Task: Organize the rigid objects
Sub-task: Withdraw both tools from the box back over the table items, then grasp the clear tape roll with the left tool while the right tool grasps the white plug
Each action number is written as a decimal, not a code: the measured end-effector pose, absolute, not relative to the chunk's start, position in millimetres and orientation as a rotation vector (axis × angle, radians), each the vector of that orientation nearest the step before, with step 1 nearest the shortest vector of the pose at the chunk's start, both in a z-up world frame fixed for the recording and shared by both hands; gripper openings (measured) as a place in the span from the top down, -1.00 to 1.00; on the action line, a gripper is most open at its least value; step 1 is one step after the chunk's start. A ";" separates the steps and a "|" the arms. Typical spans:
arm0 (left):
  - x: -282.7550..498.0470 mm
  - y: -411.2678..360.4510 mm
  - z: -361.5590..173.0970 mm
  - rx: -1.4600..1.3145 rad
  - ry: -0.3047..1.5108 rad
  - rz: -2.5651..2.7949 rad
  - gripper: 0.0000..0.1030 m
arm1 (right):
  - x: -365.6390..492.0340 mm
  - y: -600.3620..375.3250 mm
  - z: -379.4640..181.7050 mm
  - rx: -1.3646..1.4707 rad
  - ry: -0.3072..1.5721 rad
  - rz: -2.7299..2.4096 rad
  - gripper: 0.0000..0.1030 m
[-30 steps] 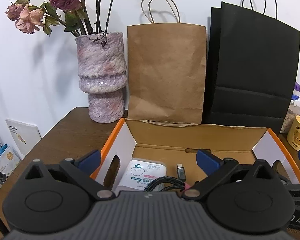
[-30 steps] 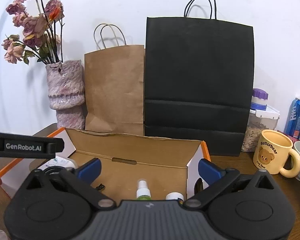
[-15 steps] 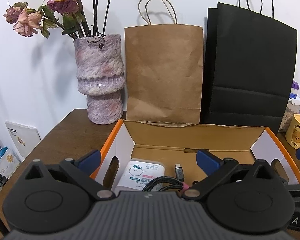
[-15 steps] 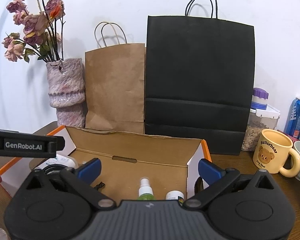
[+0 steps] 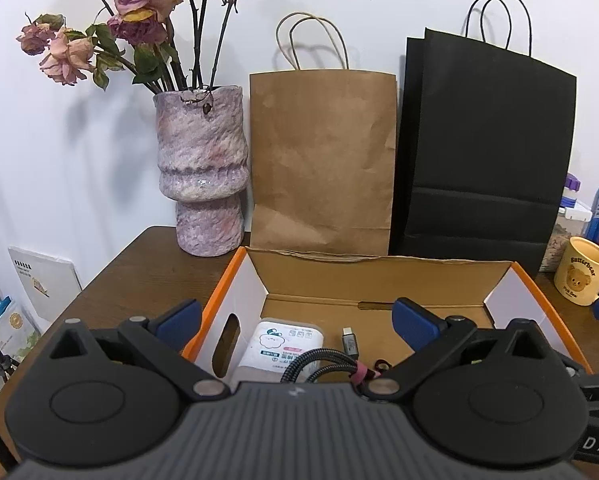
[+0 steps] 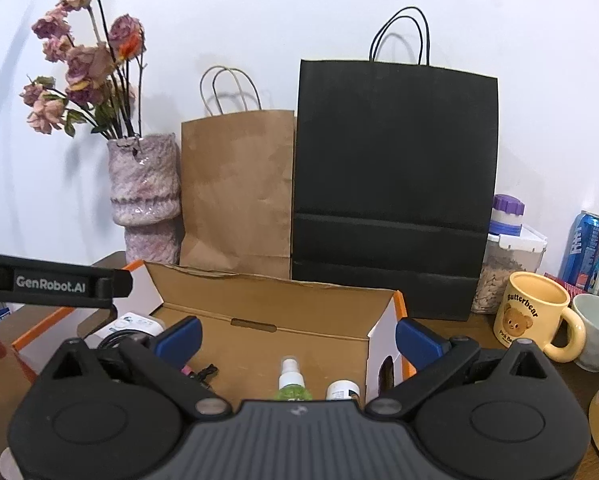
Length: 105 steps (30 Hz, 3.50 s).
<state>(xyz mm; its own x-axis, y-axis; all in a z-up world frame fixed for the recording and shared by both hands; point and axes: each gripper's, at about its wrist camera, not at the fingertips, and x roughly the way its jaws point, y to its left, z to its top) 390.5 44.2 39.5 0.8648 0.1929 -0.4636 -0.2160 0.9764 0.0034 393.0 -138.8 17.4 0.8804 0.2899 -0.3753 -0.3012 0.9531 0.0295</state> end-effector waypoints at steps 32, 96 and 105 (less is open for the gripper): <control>270.2 14.2 49.7 -0.020 0.418 0.130 -1.00 | 270.1 -189.5 24.2 -0.047 0.335 0.313 -1.00; 236.3 3.4 -44.2 -0.028 0.655 0.100 0.15 | 221.0 -225.2 -41.0 -0.041 0.490 0.253 -1.00; 231.1 0.0 -38.4 -0.009 0.624 0.091 0.15 | 222.3 -225.5 -42.2 -0.041 0.494 0.248 -1.00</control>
<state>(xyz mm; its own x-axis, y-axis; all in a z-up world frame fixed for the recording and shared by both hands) 231.1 0.0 -38.4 0.8079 0.0821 -0.5836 -0.0874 0.9960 0.0192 222.3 -225.5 -42.2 0.8511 0.2254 -0.4742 -0.2451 0.9693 0.0208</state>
